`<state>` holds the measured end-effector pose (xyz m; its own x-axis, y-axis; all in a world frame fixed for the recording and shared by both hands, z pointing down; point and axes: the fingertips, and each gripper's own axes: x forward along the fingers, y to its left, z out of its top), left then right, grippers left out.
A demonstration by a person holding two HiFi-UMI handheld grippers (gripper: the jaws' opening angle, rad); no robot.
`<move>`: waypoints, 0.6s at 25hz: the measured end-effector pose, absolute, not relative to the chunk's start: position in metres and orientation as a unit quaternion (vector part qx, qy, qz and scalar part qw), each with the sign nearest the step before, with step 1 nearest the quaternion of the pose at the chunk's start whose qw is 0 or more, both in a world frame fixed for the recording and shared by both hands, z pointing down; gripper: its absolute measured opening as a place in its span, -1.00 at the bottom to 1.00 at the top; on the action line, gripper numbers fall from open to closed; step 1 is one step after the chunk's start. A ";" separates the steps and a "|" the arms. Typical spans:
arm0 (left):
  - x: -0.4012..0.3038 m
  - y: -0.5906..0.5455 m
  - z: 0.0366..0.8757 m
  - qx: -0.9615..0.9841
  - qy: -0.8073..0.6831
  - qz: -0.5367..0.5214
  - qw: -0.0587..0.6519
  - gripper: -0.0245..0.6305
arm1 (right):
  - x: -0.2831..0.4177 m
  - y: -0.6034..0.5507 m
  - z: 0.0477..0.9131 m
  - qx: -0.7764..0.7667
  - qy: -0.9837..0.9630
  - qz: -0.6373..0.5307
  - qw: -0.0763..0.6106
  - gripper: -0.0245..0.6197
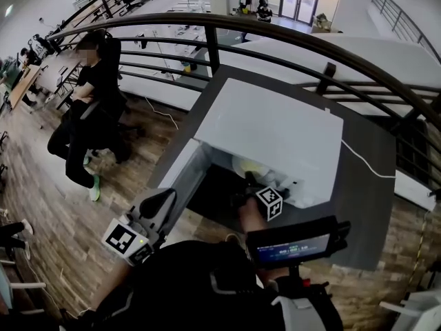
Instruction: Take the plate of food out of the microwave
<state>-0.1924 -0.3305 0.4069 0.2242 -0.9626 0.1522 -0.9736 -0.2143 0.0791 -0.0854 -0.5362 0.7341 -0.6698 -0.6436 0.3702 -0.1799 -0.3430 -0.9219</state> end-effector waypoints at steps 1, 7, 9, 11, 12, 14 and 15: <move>-0.193 -0.330 0.407 0.779 -0.621 0.034 0.079 -0.91 | -0.083 -0.535 0.733 -0.373 0.546 -0.731 0.167 -0.40; -0.196 -0.326 0.409 0.783 -0.616 0.031 0.080 -0.91 | -0.083 -0.531 0.727 -0.365 0.537 -0.735 0.194 -0.59; -0.206 -0.321 0.411 0.785 -0.613 0.031 0.078 -0.91 | -0.092 -0.526 0.724 -0.361 0.541 -0.733 0.203 -0.79; -0.213 -0.315 0.410 0.787 -0.612 0.030 0.076 -0.91 | -0.098 -0.520 0.721 -0.361 0.540 -0.732 0.206 -0.86; -0.213 -0.313 0.408 0.787 -0.611 0.030 0.075 -0.91 | -0.098 -0.517 0.719 -0.361 0.540 -0.732 0.207 -0.86; -0.212 -0.310 0.405 0.789 -0.610 0.029 0.073 -0.91 | -0.096 -0.515 0.717 -0.359 0.543 -0.730 0.209 -0.86; -0.211 -0.309 0.404 0.790 -0.609 0.028 0.072 -0.91 | -0.095 -0.514 0.717 -0.357 0.546 -0.728 0.210 -0.86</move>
<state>-0.2113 -0.3090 0.4045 0.2571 -0.9572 0.1327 -0.9654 -0.2483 0.0795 -0.0948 -0.5143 0.7173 -0.6568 -0.6960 0.2902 -0.0842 -0.3148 -0.9454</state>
